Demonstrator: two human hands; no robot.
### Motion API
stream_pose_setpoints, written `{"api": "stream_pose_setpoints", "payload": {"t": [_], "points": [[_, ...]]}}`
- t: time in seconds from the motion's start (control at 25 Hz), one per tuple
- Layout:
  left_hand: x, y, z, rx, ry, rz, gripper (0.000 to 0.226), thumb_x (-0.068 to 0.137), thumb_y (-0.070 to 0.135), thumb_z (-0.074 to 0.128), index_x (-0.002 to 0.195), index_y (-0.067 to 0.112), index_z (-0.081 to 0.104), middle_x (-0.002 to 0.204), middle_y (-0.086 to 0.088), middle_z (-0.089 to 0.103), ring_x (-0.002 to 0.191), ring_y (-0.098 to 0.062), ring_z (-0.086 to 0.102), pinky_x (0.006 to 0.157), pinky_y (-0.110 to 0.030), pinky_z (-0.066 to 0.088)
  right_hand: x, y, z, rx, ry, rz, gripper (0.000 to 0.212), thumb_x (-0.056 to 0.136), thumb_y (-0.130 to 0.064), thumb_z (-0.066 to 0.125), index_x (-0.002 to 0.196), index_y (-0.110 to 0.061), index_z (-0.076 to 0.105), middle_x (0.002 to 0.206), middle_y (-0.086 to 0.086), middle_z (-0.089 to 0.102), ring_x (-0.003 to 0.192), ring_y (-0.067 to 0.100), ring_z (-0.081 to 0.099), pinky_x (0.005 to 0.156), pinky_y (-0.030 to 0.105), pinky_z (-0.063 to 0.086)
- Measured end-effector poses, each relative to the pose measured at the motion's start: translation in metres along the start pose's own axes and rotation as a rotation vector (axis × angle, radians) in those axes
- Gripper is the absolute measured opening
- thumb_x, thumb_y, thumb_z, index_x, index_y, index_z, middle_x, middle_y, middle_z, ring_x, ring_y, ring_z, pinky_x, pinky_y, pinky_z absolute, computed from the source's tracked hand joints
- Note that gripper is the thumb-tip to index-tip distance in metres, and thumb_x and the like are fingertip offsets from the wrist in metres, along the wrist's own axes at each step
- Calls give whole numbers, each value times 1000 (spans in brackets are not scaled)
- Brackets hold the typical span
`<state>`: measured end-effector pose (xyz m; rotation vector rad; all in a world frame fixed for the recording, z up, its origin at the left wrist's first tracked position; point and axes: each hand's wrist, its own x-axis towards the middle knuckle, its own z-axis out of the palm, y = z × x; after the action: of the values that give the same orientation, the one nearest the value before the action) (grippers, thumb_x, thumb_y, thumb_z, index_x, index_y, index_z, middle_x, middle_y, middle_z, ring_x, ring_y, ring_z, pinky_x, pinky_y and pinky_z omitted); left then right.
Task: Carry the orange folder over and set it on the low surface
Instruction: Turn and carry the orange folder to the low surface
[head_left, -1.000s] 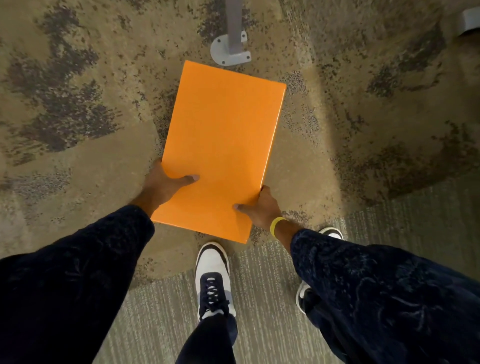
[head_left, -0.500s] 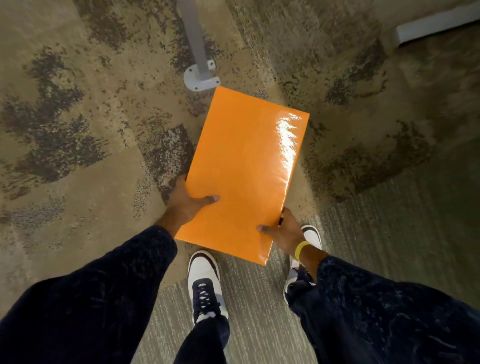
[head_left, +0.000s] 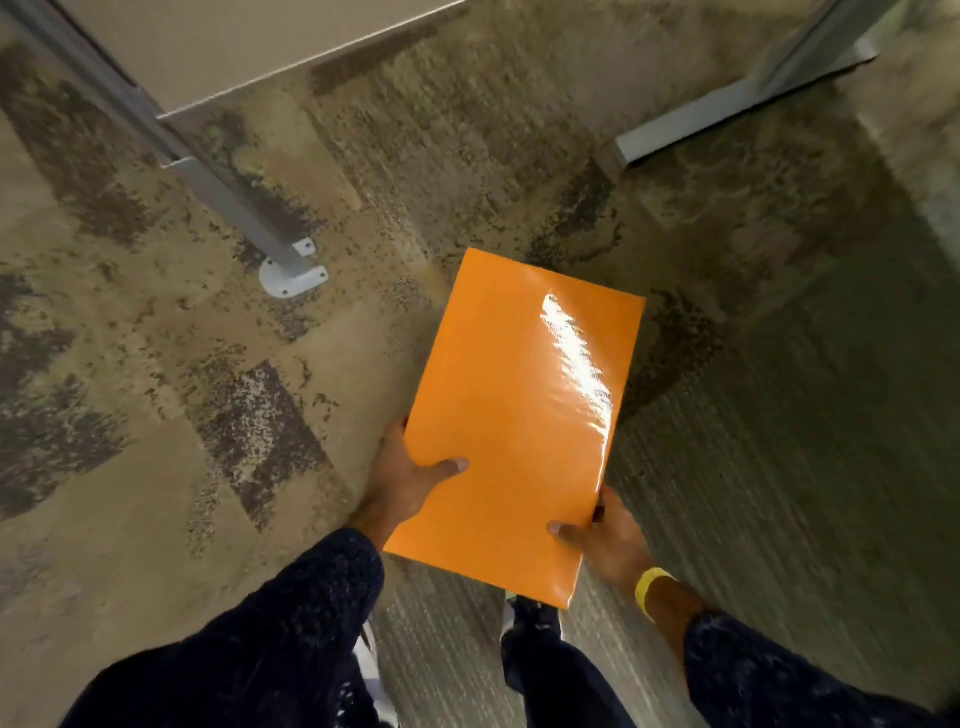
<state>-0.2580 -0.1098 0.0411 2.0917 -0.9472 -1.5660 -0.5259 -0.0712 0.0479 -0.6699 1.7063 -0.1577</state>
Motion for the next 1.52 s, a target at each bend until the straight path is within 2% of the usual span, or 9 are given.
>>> {"api": "stream_pose_setpoints", "payload": {"t": [0.32, 0.48, 0.56, 0.68, 0.92, 1.04, 1.2, 1.32, 1.52], "points": [[59, 105, 72, -2, -107, 45, 97, 75, 19, 85, 151, 6, 26, 154, -16, 40, 140, -35, 40, 111, -52, 39, 40, -28, -88, 165, 33, -9, 47, 82, -1, 73, 124, -1, 53, 123, 20, 64, 103, 31, 63, 83, 38, 56], [124, 140, 93, 90, -187, 122, 102, 76, 28, 84, 154, 9, 22, 158, -12, 35, 143, -33, 35, 112, -51, 37, 89, -40, -103, 287, 114, -71, 43, 80, 12, 68, 119, -3, 56, 114, 22, 65, 101, 35, 63, 82, 48, 56], [162, 160, 111, 84, -250, 171, 98, 73, 20, 86, 151, 5, 28, 155, -13, 38, 144, -33, 34, 114, -51, 35, 115, -45, -110, 330, 156, -73, 48, 80, 10, 70, 125, 0, 55, 112, 20, 67, 88, 25, 70, 64, 34, 58], [225, 190, 132, 163, -263, 280, 95, 68, 20, 89, 146, 5, 37, 150, -14, 46, 140, -30, 41, 113, -45, 38, 161, -62, -117, 417, 172, -59, 36, 83, 6, 68, 109, -17, 60, 104, 9, 68, 67, 3, 72, 50, 22, 55], [317, 238, 151, 364, -373, 447, 75, 72, 32, 85, 135, 17, 47, 114, 4, 58, 104, -19, 57, 77, -30, 46, 221, -99, -128, 492, 271, -41, 59, 84, -17, 75, 137, -15, 48, 134, 8, 59, 115, 30, 61, 76, 37, 53], [353, 255, 163, 414, -409, 469, 71, 76, 29, 83, 136, 14, 50, 121, -2, 63, 106, -25, 62, 82, -37, 53, 242, -113, -136, 532, 314, -62, 62, 85, -21, 74, 139, -16, 45, 140, 10, 55, 118, 32, 59, 90, 48, 52], [390, 269, 173, 478, -435, 530, 68, 78, 33, 81, 136, 13, 53, 108, 1, 64, 86, -11, 64, 54, -15, 45, 265, -124, -136, 563, 365, -109, 62, 84, -19, 75, 139, -14, 46, 140, 12, 56, 119, 34, 59, 93, 52, 52], [407, 270, 173, 546, -456, 550, 73, 79, 39, 78, 141, 18, 45, 110, 9, 57, 81, 0, 55, 58, -15, 39, 276, -126, -133, 571, 408, -117, 63, 82, -20, 76, 138, -14, 47, 138, 13, 58, 120, 36, 59, 95, 59, 52], [415, 270, 170, 608, -479, 548, 81, 82, 37, 76, 147, 15, 34, 132, -4, 52, 111, -20, 52, 84, -36, 43, 280, -127, -125, 589, 462, -143, 61, 82, -16, 76, 136, -16, 48, 138, 13, 58, 121, 36, 59, 97, 57, 50]]}}
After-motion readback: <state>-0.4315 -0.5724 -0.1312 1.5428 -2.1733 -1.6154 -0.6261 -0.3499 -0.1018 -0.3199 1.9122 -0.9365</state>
